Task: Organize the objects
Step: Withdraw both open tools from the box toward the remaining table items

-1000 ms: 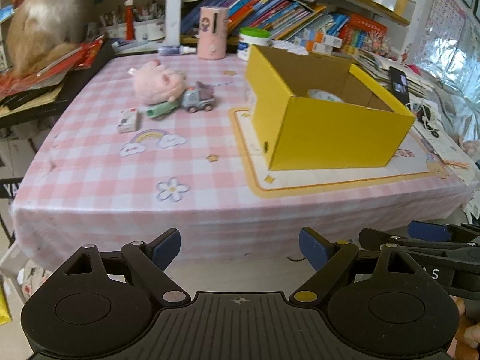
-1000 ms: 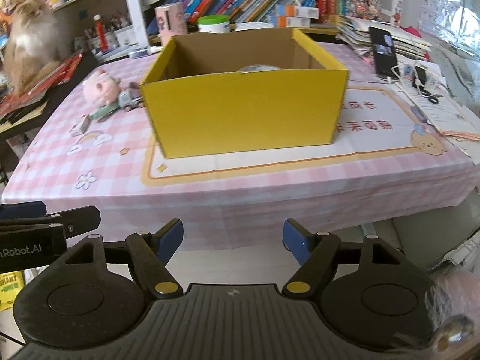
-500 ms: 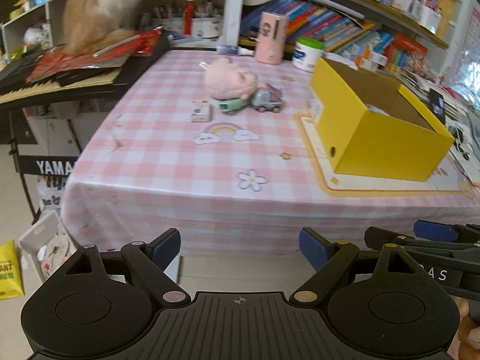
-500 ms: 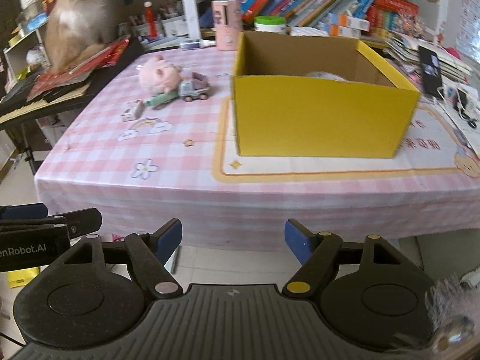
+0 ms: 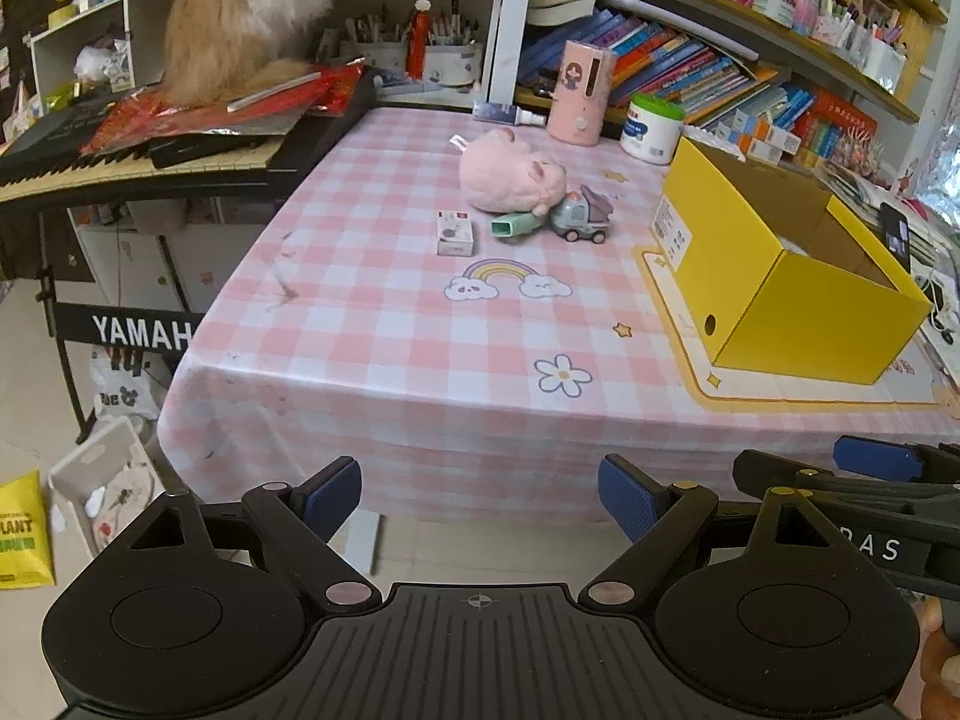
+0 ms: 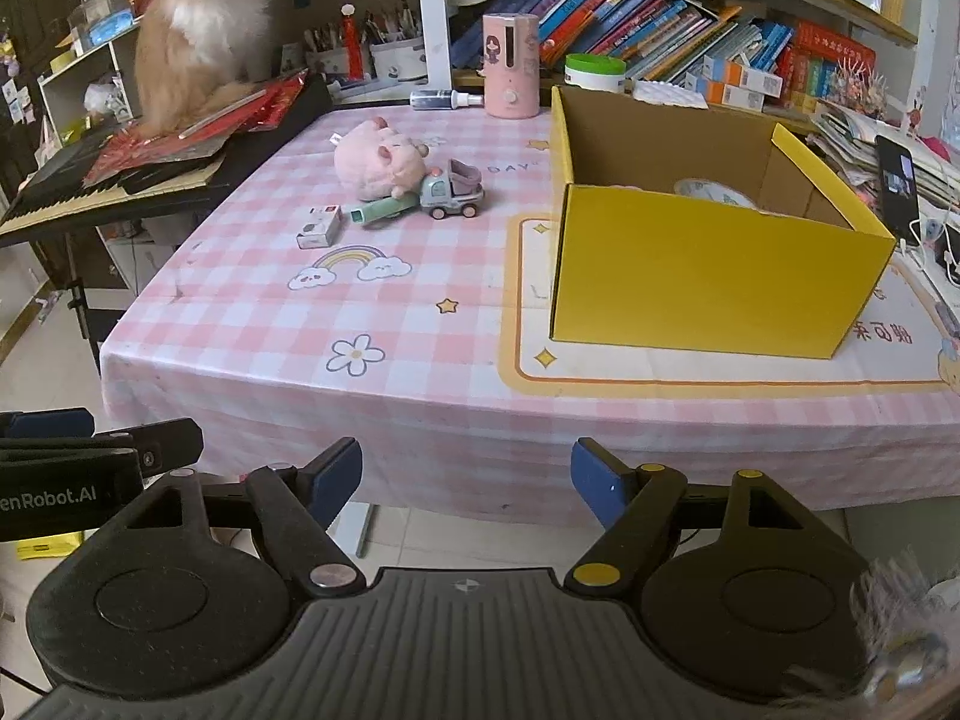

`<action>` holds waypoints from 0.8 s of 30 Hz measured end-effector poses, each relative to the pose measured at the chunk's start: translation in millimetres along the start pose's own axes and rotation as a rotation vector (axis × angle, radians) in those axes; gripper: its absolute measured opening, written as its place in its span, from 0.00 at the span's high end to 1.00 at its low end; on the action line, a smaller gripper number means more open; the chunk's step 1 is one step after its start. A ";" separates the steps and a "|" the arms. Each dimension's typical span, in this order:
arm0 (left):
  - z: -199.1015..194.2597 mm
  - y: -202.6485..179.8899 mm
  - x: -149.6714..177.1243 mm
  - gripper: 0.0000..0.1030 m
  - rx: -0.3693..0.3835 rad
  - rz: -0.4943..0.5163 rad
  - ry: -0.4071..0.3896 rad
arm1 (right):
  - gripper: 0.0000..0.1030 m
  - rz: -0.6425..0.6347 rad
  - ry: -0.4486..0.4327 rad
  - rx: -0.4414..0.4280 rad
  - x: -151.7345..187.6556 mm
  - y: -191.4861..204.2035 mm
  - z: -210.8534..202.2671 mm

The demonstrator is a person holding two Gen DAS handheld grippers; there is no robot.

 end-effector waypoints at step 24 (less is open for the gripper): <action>11.0 17.7 -14.9 0.14 -0.001 -0.024 -0.018 | 0.25 -0.053 -0.015 -0.005 -19.7 23.2 15.5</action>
Point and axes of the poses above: each gripper's, at about its wrist camera, not at the fingertips, and z roughly the way its jaws point, y to its left, x to its underside, the point moved 1 cm from there along z, roughly the way its jaws point, and after that the axes turned 4 degrees about -z, right-handed, at the moved point
